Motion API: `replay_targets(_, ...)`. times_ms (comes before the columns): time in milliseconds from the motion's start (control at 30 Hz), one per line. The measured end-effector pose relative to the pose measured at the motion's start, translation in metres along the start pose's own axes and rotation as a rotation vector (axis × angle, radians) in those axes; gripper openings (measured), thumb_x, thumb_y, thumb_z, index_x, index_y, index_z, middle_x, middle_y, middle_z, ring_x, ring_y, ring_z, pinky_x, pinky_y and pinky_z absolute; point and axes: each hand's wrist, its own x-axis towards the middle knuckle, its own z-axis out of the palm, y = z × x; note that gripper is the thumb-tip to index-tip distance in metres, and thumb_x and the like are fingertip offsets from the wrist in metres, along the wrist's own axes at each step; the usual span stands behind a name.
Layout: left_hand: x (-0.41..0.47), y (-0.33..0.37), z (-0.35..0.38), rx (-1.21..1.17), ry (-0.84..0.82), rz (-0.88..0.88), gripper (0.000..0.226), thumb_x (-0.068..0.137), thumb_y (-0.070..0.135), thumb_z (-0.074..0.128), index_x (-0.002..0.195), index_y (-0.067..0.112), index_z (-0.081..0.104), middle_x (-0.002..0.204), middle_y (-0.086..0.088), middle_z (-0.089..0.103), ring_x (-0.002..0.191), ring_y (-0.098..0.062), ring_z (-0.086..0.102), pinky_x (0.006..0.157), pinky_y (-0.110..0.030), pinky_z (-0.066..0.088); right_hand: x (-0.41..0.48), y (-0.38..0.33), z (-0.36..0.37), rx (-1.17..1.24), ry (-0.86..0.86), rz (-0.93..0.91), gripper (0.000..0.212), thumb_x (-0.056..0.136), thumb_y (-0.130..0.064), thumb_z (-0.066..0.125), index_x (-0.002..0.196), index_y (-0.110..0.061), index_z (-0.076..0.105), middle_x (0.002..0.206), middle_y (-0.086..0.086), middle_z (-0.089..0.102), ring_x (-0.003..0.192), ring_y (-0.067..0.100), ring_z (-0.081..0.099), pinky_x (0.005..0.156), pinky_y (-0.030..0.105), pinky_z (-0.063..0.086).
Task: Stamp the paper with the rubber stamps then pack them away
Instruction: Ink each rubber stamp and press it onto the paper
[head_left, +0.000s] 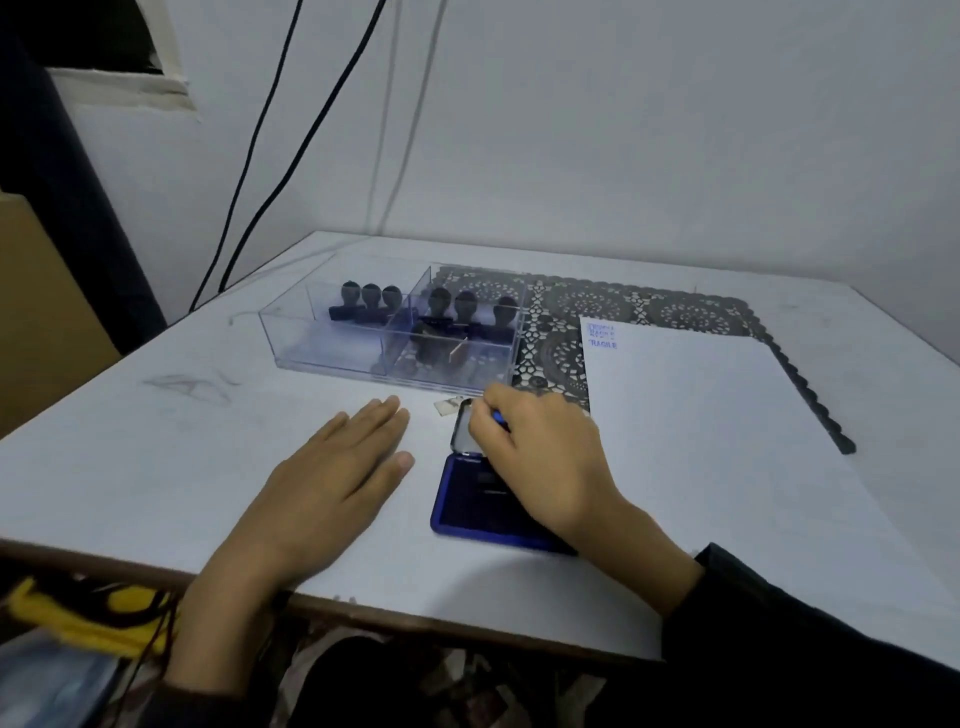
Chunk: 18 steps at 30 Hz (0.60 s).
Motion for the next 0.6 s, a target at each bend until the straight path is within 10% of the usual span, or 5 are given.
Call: replay_targets(600, 0.001, -0.005, 0.000, -0.247, 0.101, 0.035, 0.056, 0.090, 0.062, 0.045, 0.141, 0.042, 0.039, 0.148, 0.026, 0.031, 0.138, 0.003, 0.025, 0.116, -0.032, 0.024, -0.016, -0.001, 0.003, -0.030, 0.136, -0.088, 0.022, 0.098, -0.030, 0.037, 0.078, -0.023, 0.037, 0.061, -0.001, 0.047, 0.058, 0.026, 0.046, 0.056, 0.036, 0.037)
